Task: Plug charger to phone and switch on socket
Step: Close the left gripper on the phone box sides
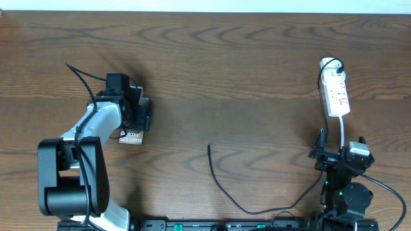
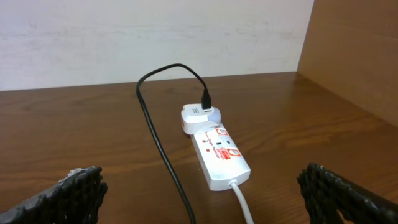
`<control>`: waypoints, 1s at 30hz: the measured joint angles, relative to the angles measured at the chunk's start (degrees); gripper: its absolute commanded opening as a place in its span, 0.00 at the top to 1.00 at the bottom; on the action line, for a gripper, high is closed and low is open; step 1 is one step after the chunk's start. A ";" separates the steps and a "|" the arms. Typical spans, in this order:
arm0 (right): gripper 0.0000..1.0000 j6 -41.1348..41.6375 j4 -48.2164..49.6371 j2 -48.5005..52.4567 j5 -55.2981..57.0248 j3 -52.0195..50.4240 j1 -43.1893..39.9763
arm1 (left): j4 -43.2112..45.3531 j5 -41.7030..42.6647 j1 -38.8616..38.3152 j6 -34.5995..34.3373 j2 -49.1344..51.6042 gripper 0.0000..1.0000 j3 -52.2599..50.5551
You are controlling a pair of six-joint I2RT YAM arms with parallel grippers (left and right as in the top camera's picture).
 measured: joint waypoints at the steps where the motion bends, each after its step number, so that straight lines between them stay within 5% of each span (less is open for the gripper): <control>1: 0.01 0.00 0.00 0.00 0.00 0.00 0.00 | 0.00 0.00 0.00 0.00 0.00 0.24 0.00; 17: 0.01 0.00 0.00 0.00 0.00 0.00 0.00 | -0.04 0.13 0.00 0.00 -0.07 0.29 0.00; 30: 0.01 0.00 0.00 0.00 0.00 0.00 0.00 | -0.02 0.15 0.00 0.00 -0.07 0.43 0.00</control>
